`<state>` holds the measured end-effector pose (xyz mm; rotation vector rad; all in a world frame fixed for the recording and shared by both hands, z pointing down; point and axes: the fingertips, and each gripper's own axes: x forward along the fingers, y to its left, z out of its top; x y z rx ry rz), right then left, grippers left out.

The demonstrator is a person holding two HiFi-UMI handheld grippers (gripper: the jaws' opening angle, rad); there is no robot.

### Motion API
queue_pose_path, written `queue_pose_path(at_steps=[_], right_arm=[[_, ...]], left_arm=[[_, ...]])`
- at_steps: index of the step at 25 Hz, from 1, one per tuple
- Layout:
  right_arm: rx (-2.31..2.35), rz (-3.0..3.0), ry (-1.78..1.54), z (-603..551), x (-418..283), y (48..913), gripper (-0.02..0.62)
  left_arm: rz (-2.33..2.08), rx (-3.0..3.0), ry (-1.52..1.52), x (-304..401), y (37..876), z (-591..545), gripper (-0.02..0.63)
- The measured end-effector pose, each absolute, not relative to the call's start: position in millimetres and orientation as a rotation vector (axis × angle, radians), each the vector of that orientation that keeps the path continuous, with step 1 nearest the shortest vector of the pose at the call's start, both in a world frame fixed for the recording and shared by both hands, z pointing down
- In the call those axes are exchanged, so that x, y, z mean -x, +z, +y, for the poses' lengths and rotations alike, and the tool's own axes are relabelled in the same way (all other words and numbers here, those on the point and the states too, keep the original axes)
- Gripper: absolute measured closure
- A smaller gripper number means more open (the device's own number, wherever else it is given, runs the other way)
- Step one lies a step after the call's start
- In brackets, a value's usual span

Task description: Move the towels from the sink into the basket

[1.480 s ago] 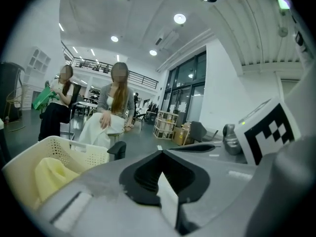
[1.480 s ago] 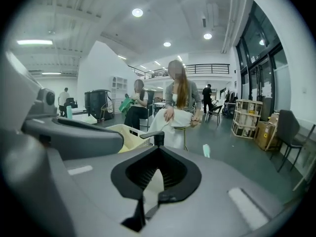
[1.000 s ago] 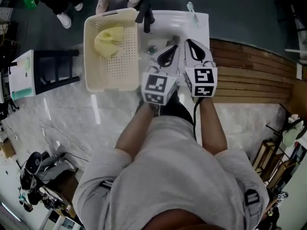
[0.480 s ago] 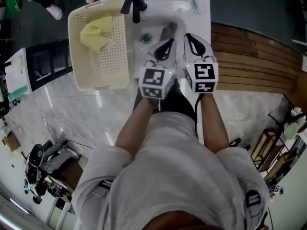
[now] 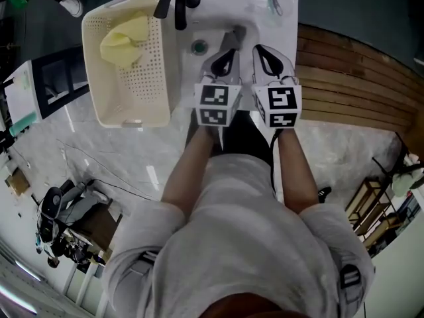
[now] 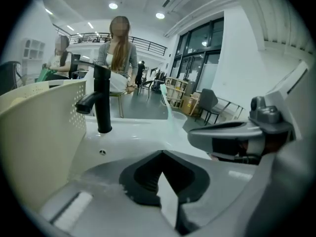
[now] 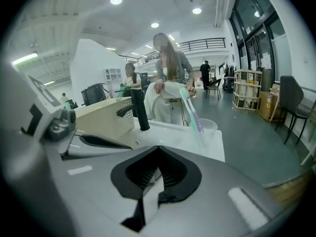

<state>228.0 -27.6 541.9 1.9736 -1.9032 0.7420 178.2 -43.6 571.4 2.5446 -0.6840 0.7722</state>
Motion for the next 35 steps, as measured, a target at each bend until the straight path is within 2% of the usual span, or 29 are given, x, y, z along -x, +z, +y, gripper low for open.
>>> queue_pose_path(at_steps=[21, 27, 35], right_arm=[[-1.942, -1.92, 0.857, -32, -262, 583, 0.588], [-1.957, -1.924, 0.863, -34, -264, 581, 0.589], [-1.98, -1.894, 0.878, -29, -272, 581, 0.588]], left_arm=[[-0.697, -2.342, 1.213, -184, 673, -56, 0.589], [-0.636, -2.269, 1.262, -183, 687, -50, 0.477], [-0.591, -2.226, 1.315, -187, 706, -47, 0.471]])
